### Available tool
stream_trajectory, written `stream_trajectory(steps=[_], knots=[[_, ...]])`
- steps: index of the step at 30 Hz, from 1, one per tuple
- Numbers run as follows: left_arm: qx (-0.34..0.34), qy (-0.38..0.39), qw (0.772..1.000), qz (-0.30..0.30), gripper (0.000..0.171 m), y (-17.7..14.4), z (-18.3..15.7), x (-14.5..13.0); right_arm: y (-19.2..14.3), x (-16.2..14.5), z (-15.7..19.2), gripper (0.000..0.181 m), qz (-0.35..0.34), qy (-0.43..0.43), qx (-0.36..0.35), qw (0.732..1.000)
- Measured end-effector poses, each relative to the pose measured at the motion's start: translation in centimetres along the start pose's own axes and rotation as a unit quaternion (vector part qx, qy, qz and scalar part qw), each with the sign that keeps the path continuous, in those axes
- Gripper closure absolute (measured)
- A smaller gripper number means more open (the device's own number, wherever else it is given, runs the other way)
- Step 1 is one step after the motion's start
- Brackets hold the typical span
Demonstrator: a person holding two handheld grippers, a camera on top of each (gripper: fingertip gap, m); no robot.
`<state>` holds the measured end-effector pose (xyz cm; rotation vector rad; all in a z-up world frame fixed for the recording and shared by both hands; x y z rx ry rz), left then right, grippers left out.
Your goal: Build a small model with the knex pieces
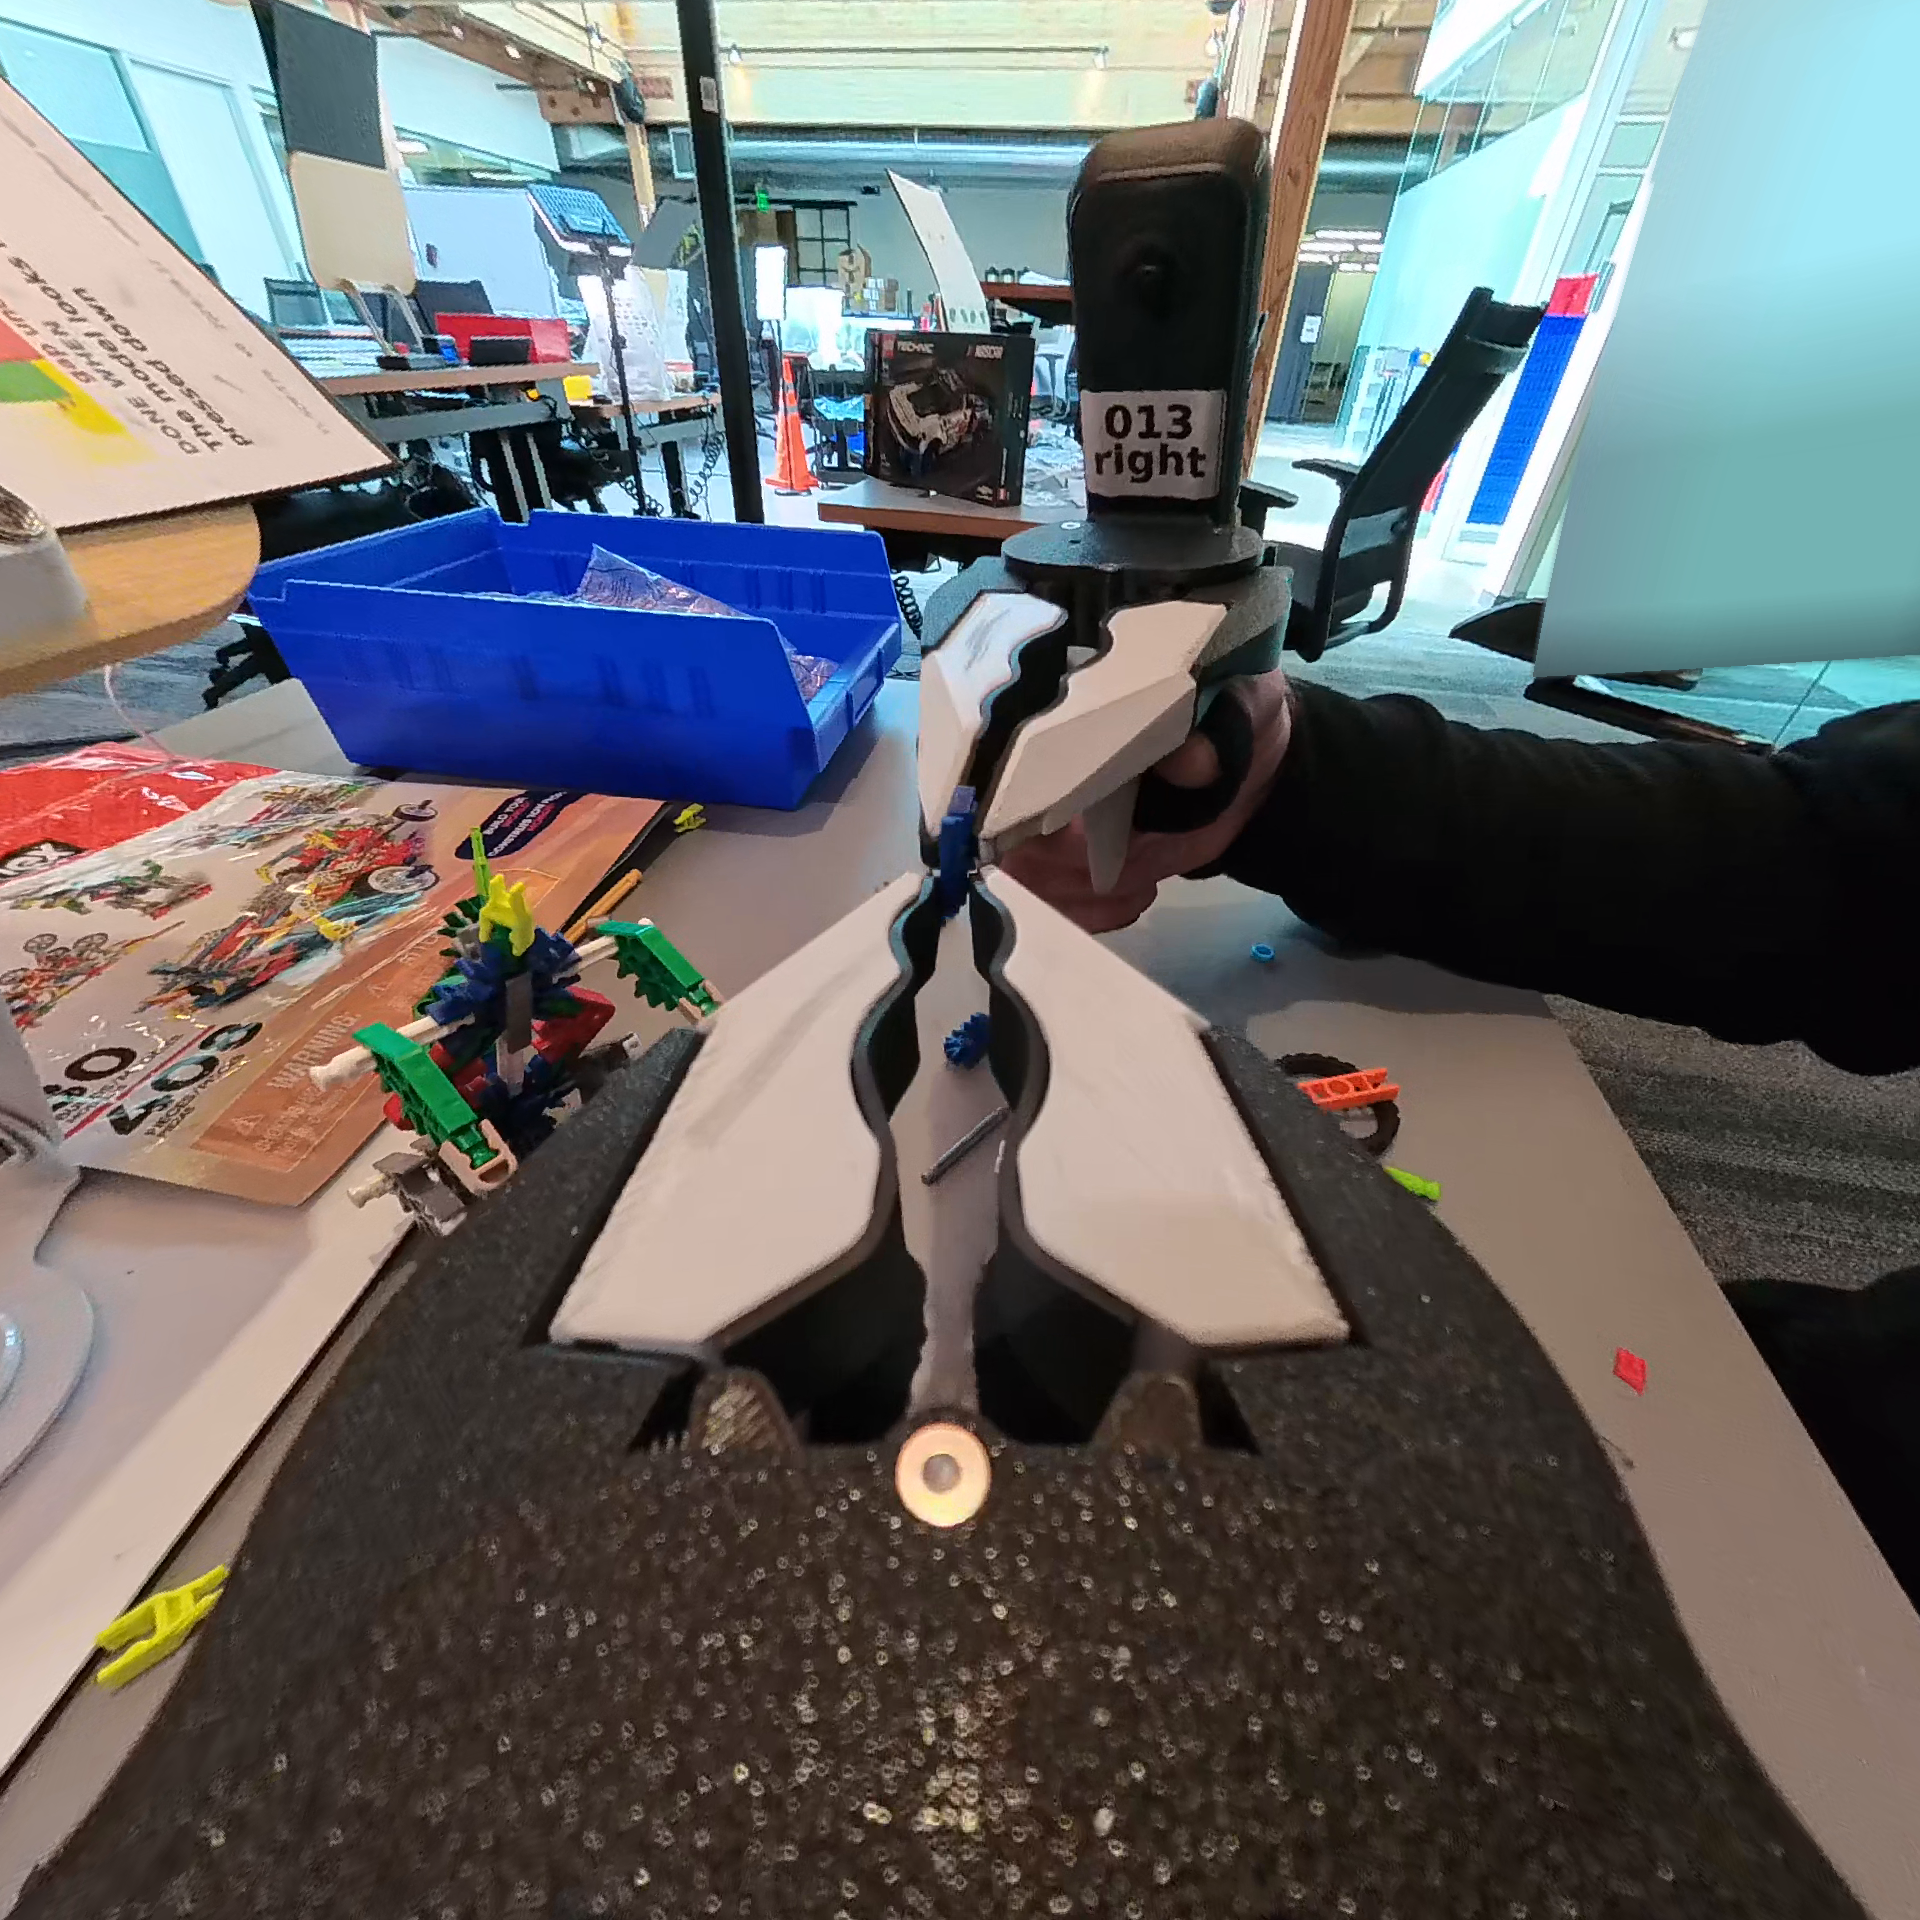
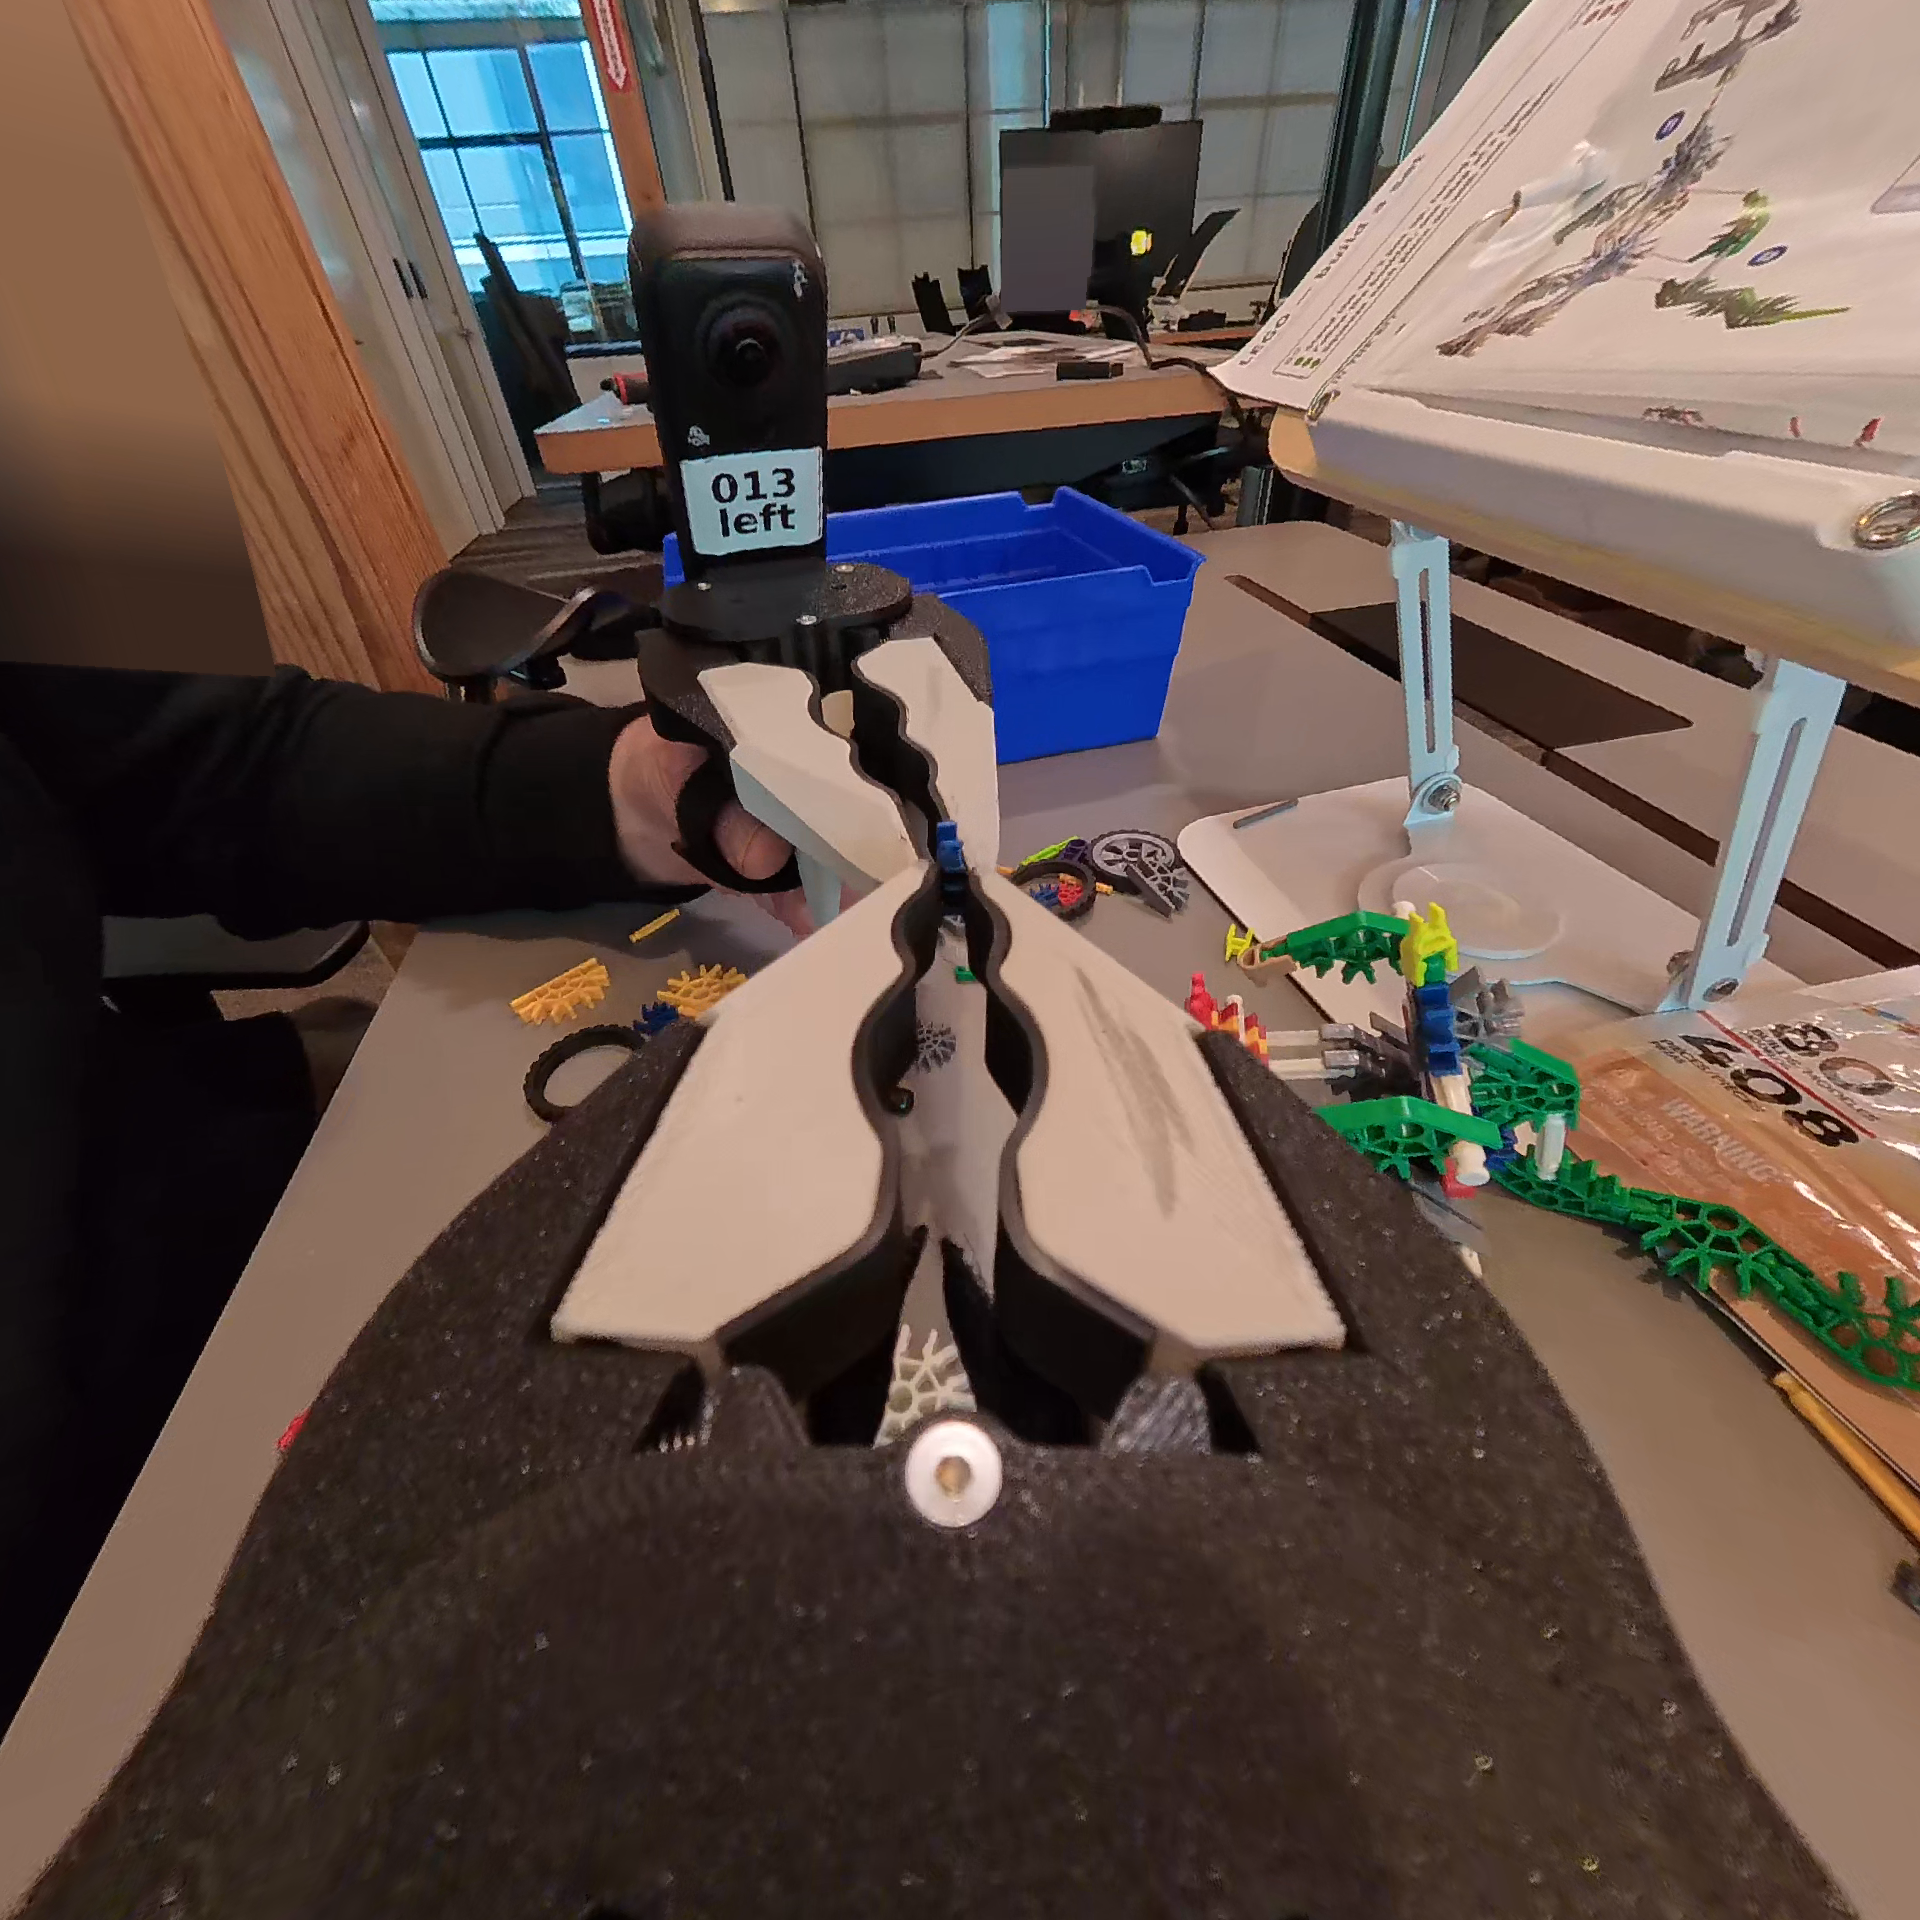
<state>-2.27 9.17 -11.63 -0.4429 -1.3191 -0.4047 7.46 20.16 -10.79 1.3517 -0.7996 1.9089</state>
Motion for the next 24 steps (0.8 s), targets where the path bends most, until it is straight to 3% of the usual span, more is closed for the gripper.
stream_trajectory(steps=[15, 18, 21, 24], knots=[[-0.026, -0.002, 0.998, 0.055, 0.171, 0.5, -0.3, -1.3, -0.1, -0.6, -0.2, 0.177, 0.05, -0.033, -0.036, 0.998], [0.008, 0.007, 0.999, 0.04, 0.169, 0.6, 0.1, -1.1, -0.3, -0.1, -0.5, 0.178, 0.031, -0.013, -0.041, 0.999], [0.067, 0.062, 0.995, 0.035, 0.167, 0.5, 0.1, -0.7, -0.3, 0.2, -0.9, 0.179, 0.004, 0.018, -0.044, 0.999], [0.154, 0.145, 0.975, 0.062, 0.154, 0.6, 0.2, -0.6, -0.4, 0.6, -1.4, 0.179, -0.031, 0.054, -0.045, 0.997]])
Point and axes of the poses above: each gripper's, where its closed fingertips meet, y out along the fingers, x out of its top, z = x × y across the jaws, the point moved 8 cm from there along -y, back along the fingers, and after that the axes turned 13 degrees about y, right-handed, at the moved point
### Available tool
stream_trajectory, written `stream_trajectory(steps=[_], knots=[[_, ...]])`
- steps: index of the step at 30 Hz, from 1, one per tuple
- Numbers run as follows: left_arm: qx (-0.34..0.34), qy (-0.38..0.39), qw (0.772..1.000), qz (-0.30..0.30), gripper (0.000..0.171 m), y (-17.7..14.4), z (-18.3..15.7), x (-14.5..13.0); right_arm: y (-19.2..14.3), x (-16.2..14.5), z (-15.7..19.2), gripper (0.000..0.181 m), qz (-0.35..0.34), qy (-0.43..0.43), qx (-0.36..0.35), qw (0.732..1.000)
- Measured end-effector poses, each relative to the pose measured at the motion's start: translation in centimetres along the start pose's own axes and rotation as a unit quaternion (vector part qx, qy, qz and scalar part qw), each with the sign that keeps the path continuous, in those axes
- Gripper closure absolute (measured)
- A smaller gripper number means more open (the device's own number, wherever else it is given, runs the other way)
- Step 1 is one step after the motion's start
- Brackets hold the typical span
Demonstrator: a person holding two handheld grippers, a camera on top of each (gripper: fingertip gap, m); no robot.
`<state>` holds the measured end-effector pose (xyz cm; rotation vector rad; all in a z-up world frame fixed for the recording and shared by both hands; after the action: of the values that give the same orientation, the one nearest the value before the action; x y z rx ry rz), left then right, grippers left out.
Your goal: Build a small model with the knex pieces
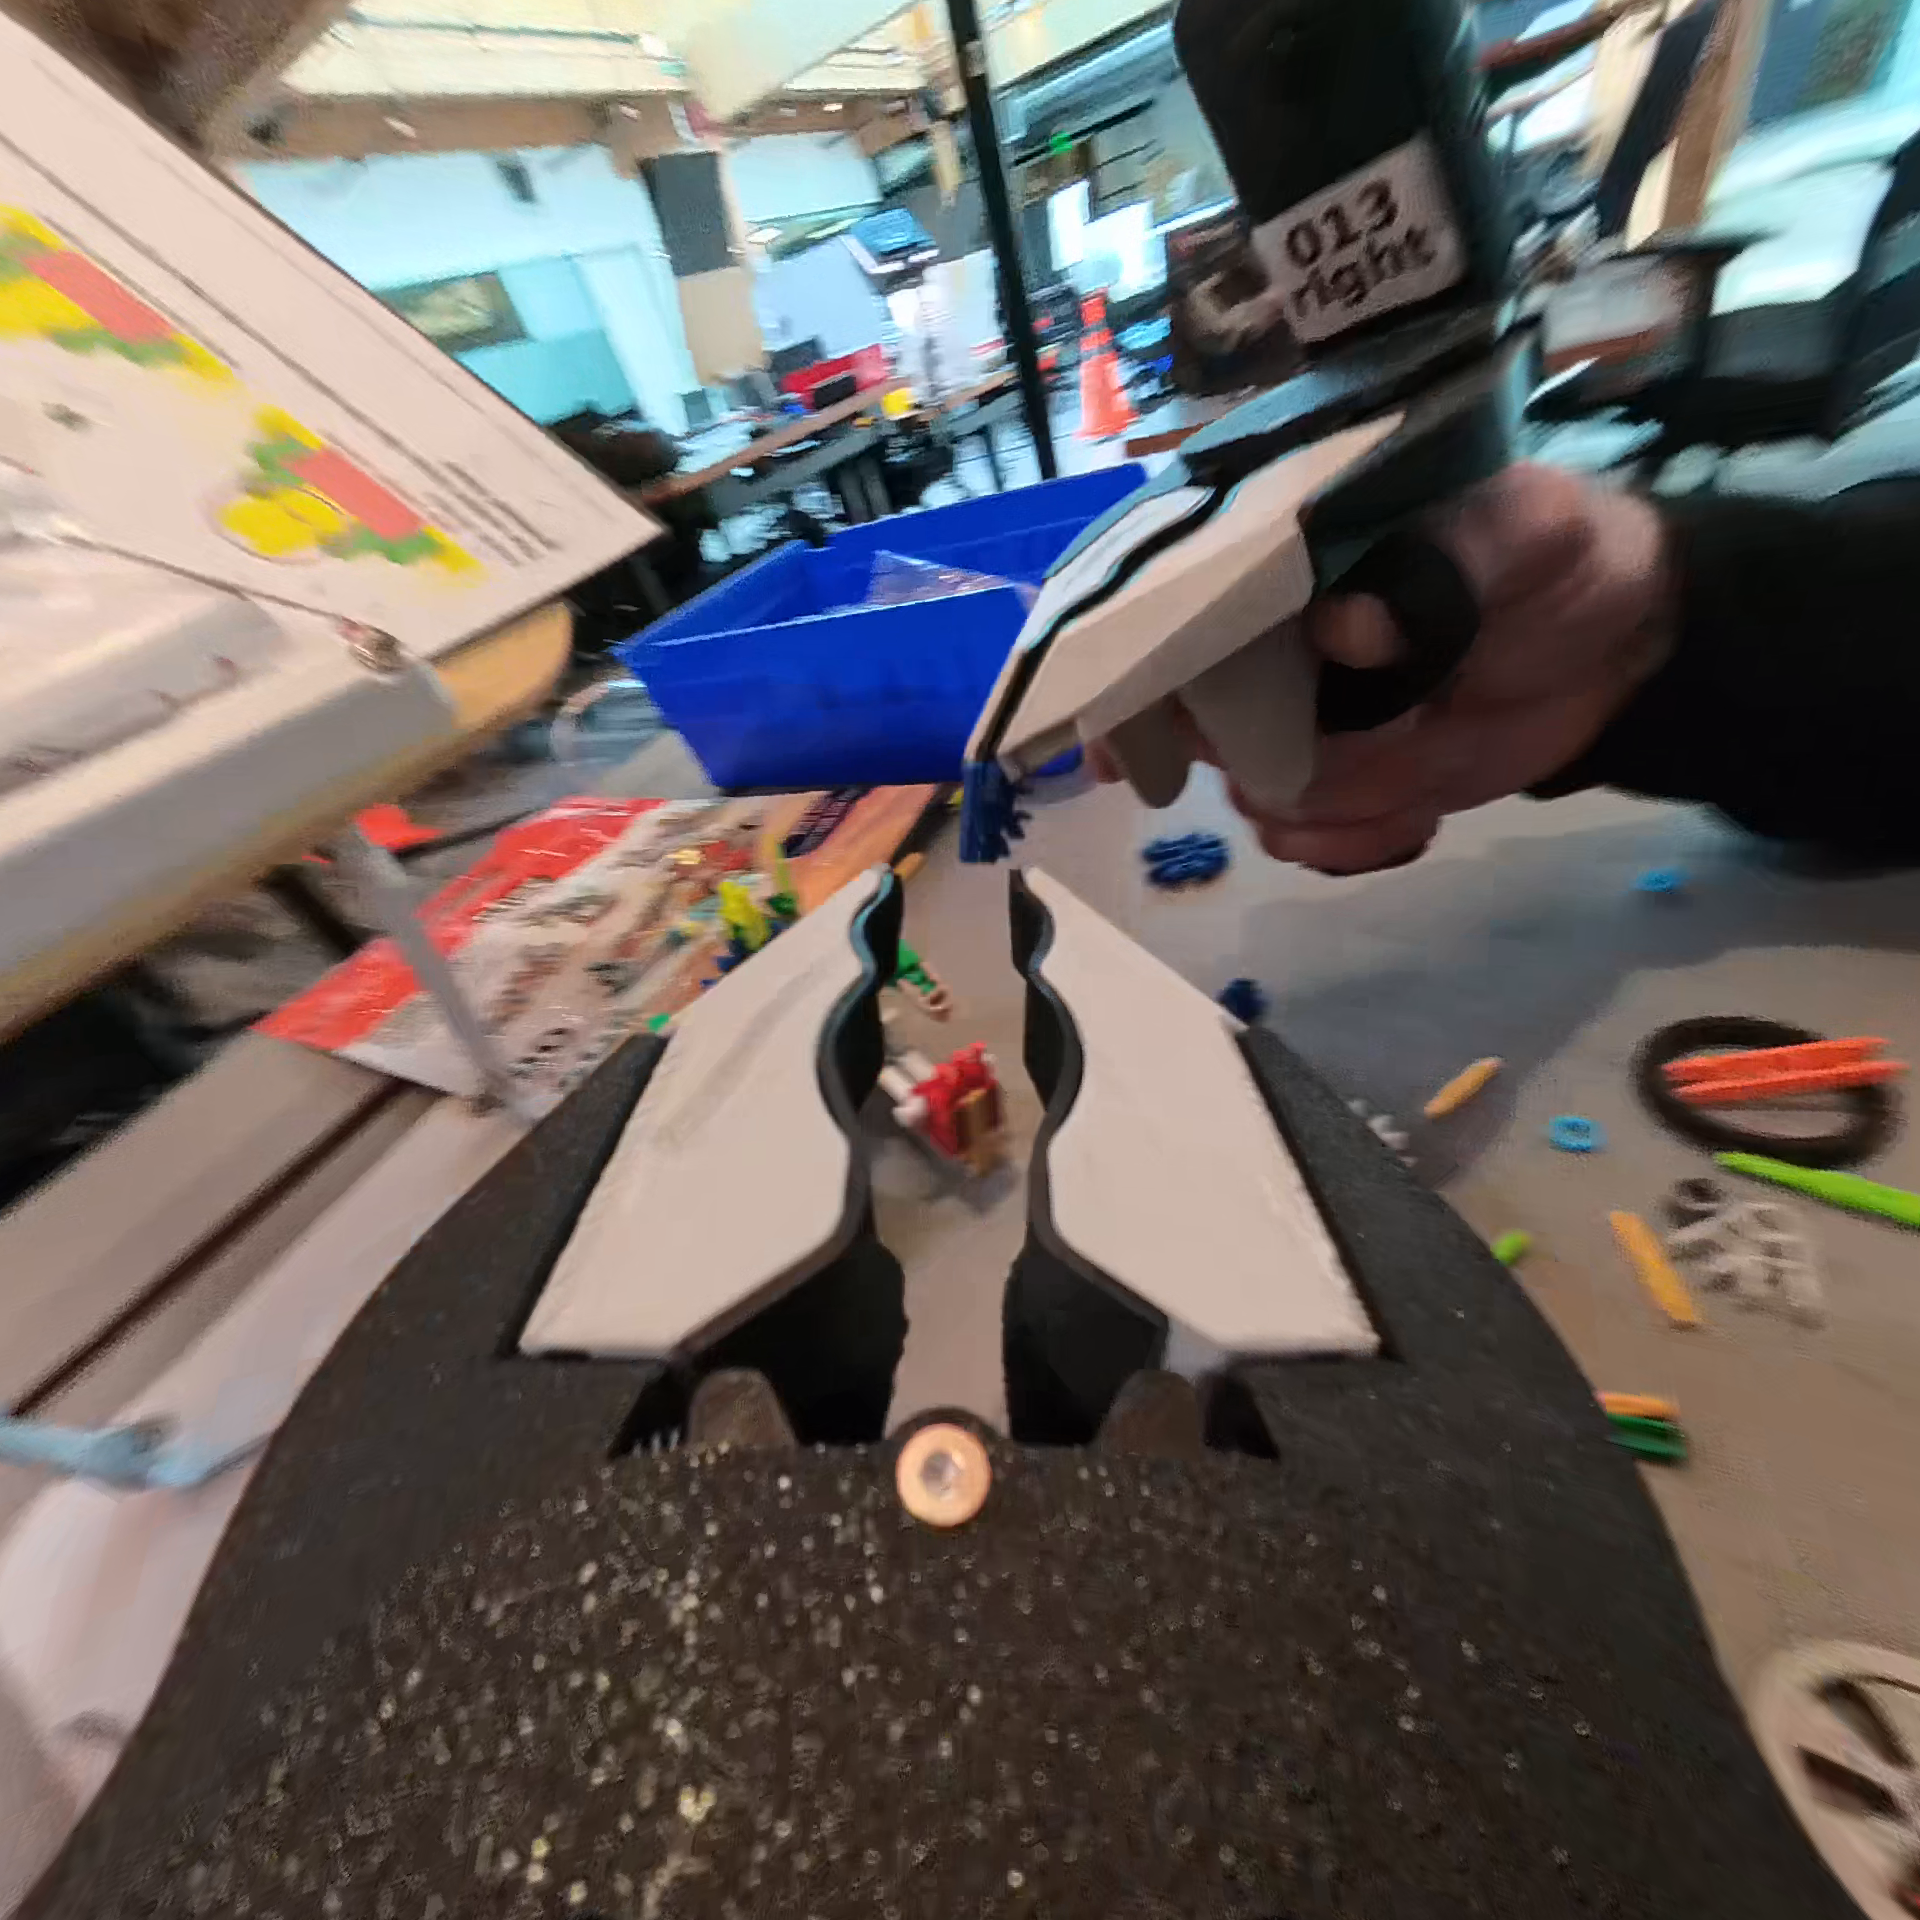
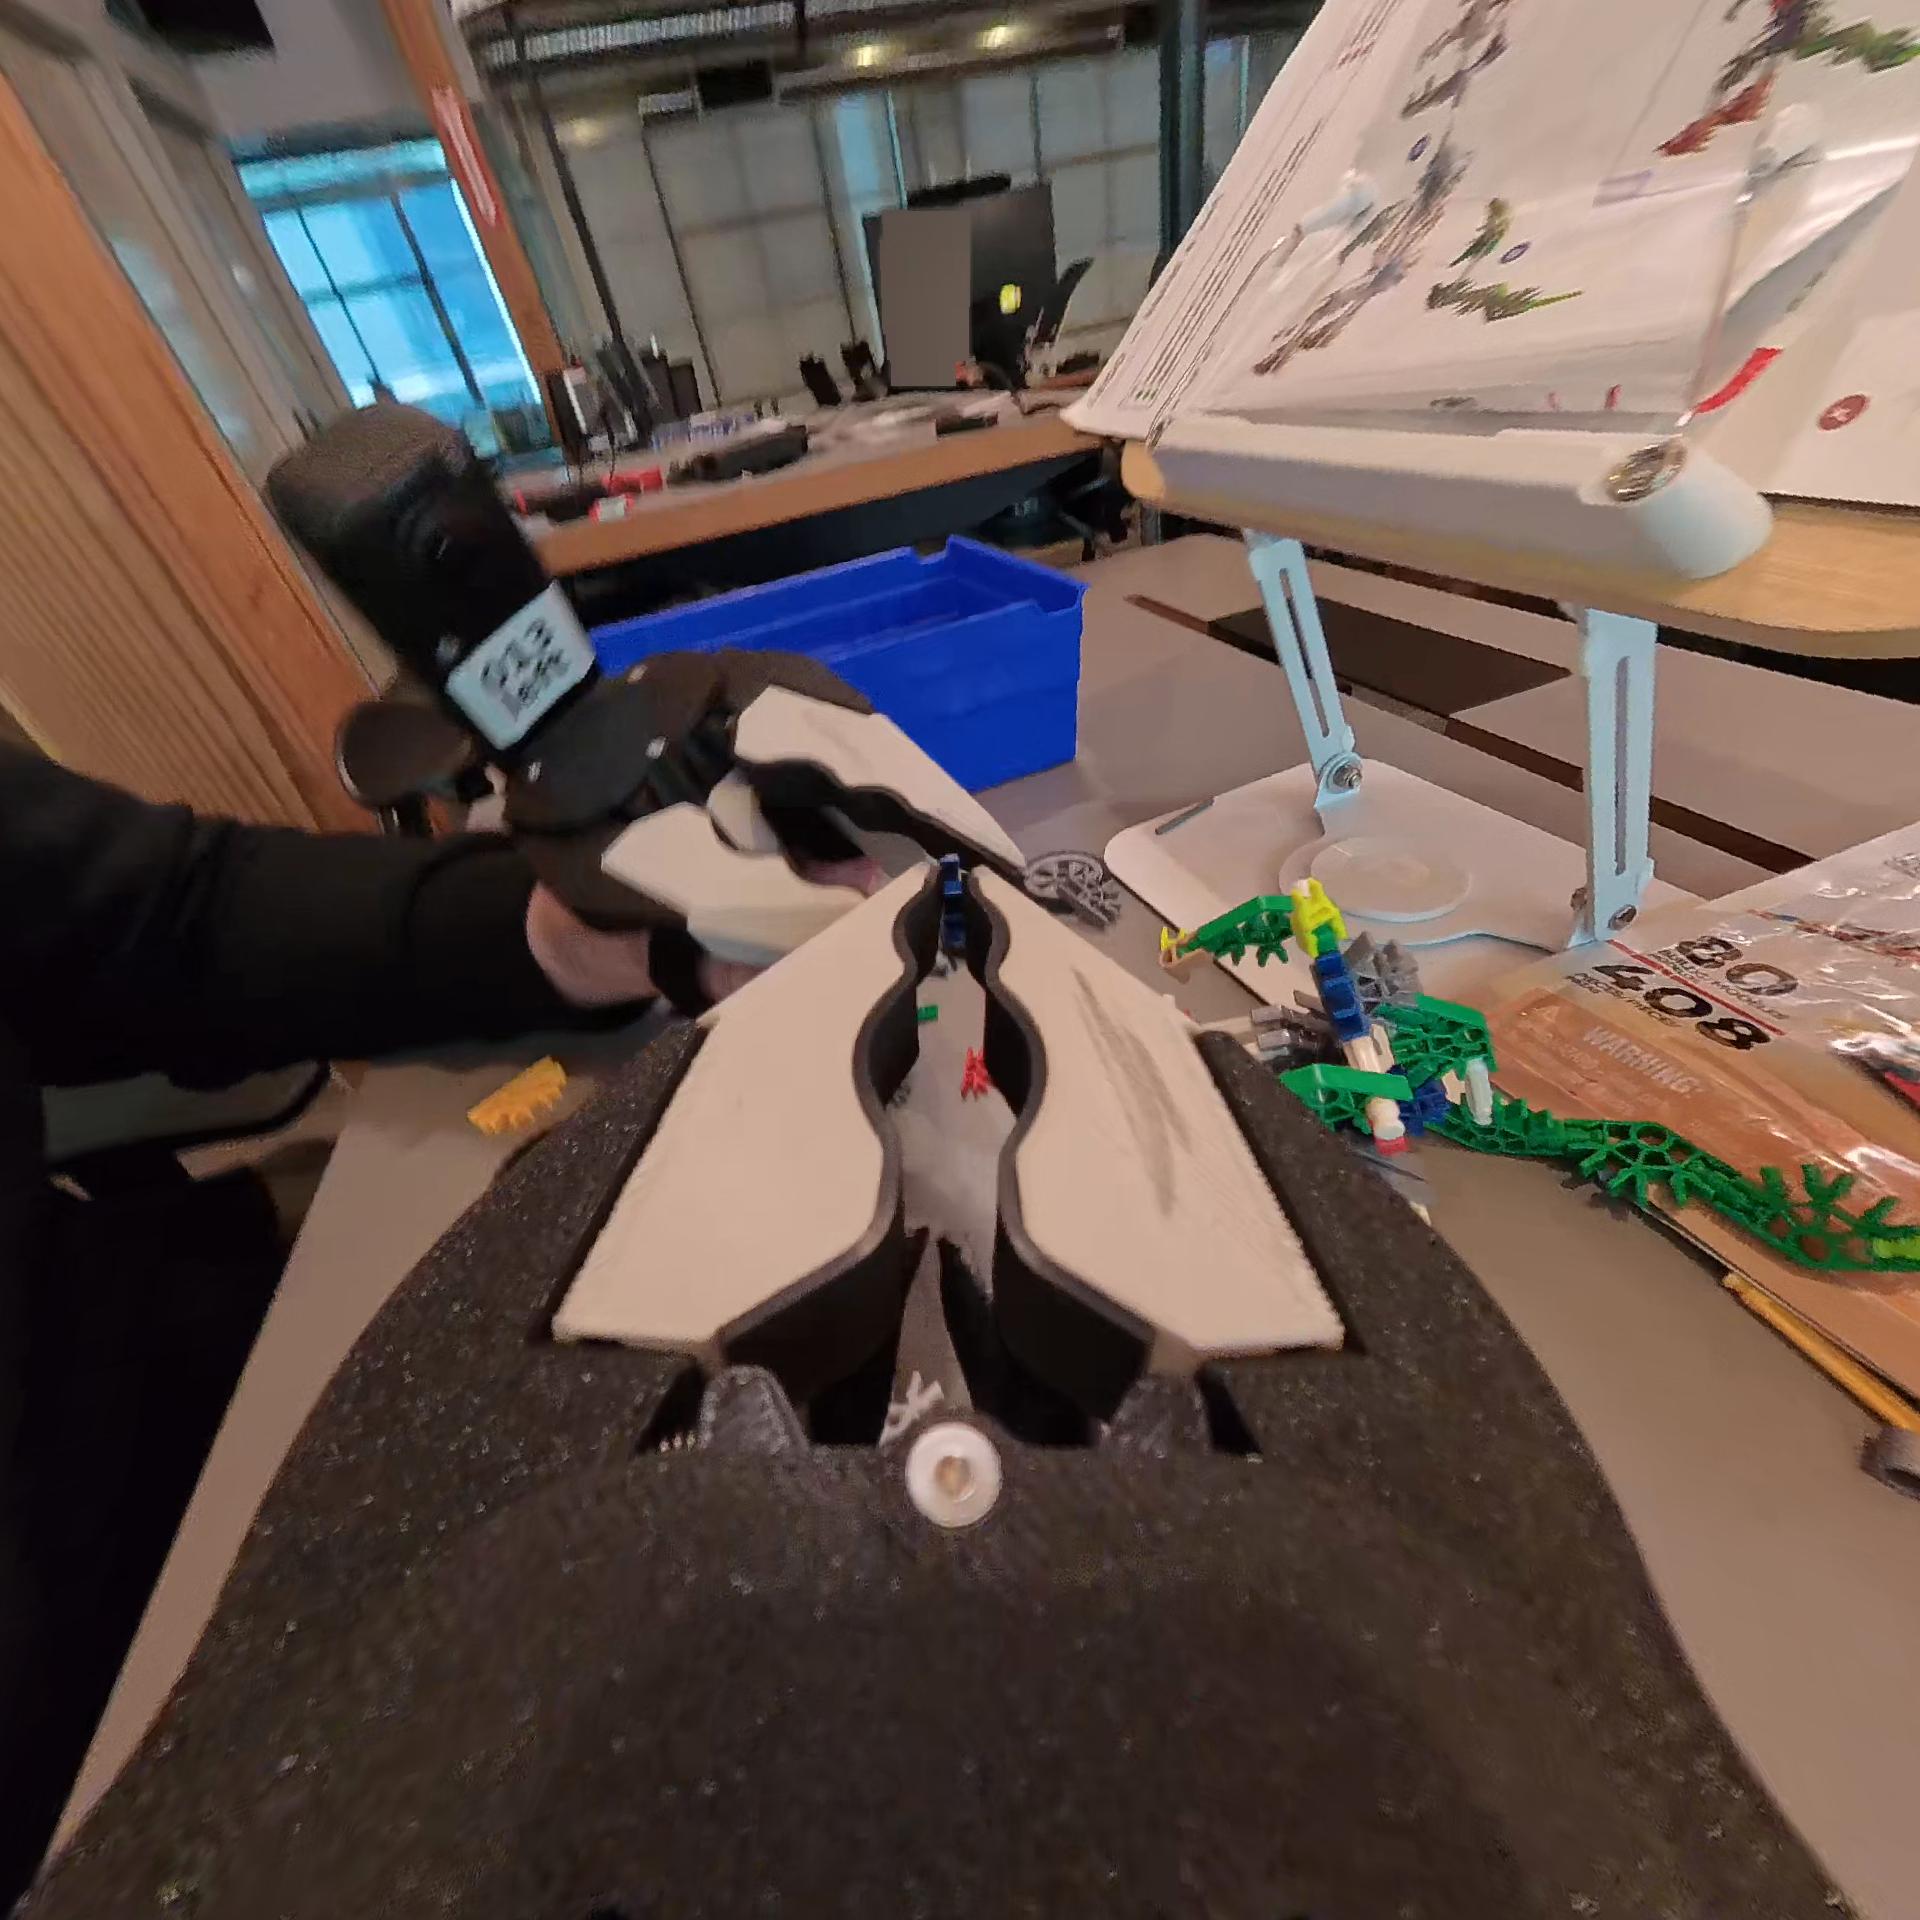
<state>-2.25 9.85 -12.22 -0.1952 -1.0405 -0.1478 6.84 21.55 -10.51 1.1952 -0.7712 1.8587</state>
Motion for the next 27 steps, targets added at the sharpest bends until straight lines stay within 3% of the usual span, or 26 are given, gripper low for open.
stream_trajectory(steps=[5, 9, 11, 18, 27], knots=[[0.098, 0.149, 0.983, 0.043, 0.143, 0.2, -0.7, 0.6, -0.1, 0.5, -1.0, 0.179, -0.048, 0.083, 0.001, 0.995], [0.123, 0.201, 0.969, 0.079, 0.144, 0.6, -1.0, 0.5, 0.6, -0.1, -1.2, 0.179, -0.042, 0.112, 0.009, 0.993], [0.129, 0.213, 0.965, 0.081, 0.153, 0.6, -1.0, 0.5, 0.8, -0.2, -1.0, 0.179, -0.037, 0.114, 0.011, 0.993], [0.127, 0.223, 0.963, 0.076, 0.162, 0.6, -1.2, 0.7, 1.0, -0.4, -1.0, 0.179, -0.035, 0.13, 0.018, 0.991], [0.064, 0.118, 0.99, 0.043, 0.164, 0.1, -0.4, 0.4, 0.8, 0.0, -0.3, 0.172, -0.035, 0.055, -0.009, 0.998]])
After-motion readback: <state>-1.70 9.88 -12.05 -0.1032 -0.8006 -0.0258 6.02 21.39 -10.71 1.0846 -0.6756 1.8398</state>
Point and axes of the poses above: each gripper's, where its closed fingertips meet, y out along the fingers, x out of its top, z = x × y across the jaws, the point moved 8 cm from there along -y, back along the fingers, and after that the axes turned 13 degrees about y, right-handed, at the moved point
